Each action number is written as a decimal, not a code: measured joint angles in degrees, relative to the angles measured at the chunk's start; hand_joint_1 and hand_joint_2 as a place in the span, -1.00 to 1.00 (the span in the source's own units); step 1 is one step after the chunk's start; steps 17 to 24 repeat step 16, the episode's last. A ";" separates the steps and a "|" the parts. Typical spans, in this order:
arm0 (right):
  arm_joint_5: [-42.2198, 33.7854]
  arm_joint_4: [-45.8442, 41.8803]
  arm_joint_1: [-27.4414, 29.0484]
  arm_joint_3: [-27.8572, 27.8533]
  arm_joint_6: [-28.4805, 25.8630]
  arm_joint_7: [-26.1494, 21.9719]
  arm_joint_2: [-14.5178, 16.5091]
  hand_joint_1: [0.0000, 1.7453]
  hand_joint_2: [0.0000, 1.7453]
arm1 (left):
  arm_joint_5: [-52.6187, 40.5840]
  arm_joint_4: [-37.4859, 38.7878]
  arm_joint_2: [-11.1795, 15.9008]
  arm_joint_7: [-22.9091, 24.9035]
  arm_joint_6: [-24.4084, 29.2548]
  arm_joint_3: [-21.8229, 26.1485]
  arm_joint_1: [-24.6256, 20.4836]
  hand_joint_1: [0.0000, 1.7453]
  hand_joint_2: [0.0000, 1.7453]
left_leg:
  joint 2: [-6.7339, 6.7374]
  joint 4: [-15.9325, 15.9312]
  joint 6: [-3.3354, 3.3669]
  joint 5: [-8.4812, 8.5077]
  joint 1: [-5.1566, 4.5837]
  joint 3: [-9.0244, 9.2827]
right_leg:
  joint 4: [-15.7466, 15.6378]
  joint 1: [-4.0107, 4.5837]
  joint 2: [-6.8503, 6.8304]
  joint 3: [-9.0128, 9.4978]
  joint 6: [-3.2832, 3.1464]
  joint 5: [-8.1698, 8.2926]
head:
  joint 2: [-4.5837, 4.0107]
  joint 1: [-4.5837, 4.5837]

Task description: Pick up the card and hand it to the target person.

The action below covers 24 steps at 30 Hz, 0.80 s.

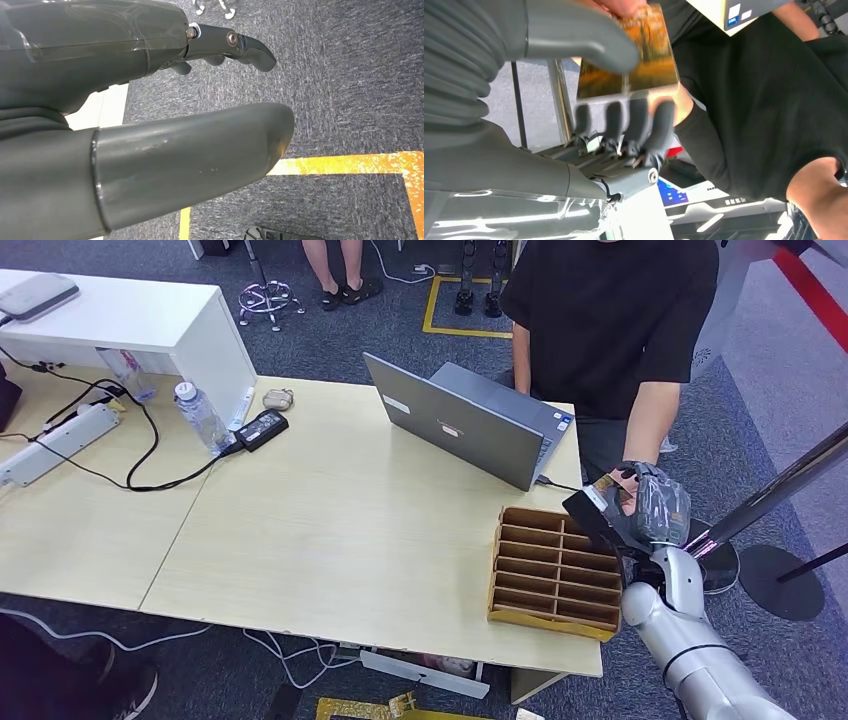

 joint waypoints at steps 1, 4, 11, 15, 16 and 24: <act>-0.03 -0.03 0.04 -0.02 0.08 0.00 0.00 -1.00 1.00 | 0.01 0.00 -0.01 -0.01 0.02 0.01 0.00 -1.00 -1.00 | 0.00 -0.01 0.00 0.00 0.00 0.02 | -0.02 0.00 0.00 0.02 -0.01 0.01 | 0.00 0.00; 0.18 0.05 0.06 0.10 0.15 0.21 0.03 -1.00 1.00 | 0.04 0.00 -0.02 -0.02 0.05 0.03 0.00 -1.00 -1.00 | 0.00 -0.08 0.00 0.04 0.01 0.07 | -0.09 0.01 -0.01 0.07 -0.04 0.04 | 0.00 0.00; 0.20 -0.92 0.24 -0.41 -0.94 0.64 -0.13 -1.00 1.00 | 0.05 -0.01 -0.02 0.11 -0.05 0.01 -0.01 -1.00 -1.00 | -0.04 -0.02 -0.01 0.01 0.02 0.03 | -0.03 0.02 -0.04 0.04 -0.01 0.00 | 0.00 0.00; 0.20 -0.92 0.24 -0.41 -0.94 0.64 -0.13 -1.00 1.00 | 0.05 -0.01 -0.02 0.11 -0.05 0.01 -0.01 -1.00 -1.00 | -0.03 0.00 -0.01 0.00 0.02 0.01 | -0.02 0.02 -0.03 0.03 0.00 0.00 | 0.00 0.00; 0.20 -0.92 0.24 -0.41 -0.94 0.64 -0.13 -1.00 1.00 | 0.05 -0.01 -0.02 0.11 -0.05 0.01 -0.01 -1.00 -1.00 | -0.03 -0.01 0.00 0.01 0.02 0.01 | -0.03 0.02 -0.03 0.03 0.00 0.00 | 0.00 0.00; 0.20 -0.92 0.24 -0.41 -0.94 0.64 -0.13 -1.00 1.00 | 0.05 -0.01 -0.02 0.11 -0.05 0.01 -0.01 -1.00 -1.00 | -0.03 -0.01 0.00 0.01 0.02 0.01 | -0.03 0.02 -0.03 0.03 0.00 0.00 | 0.00 0.00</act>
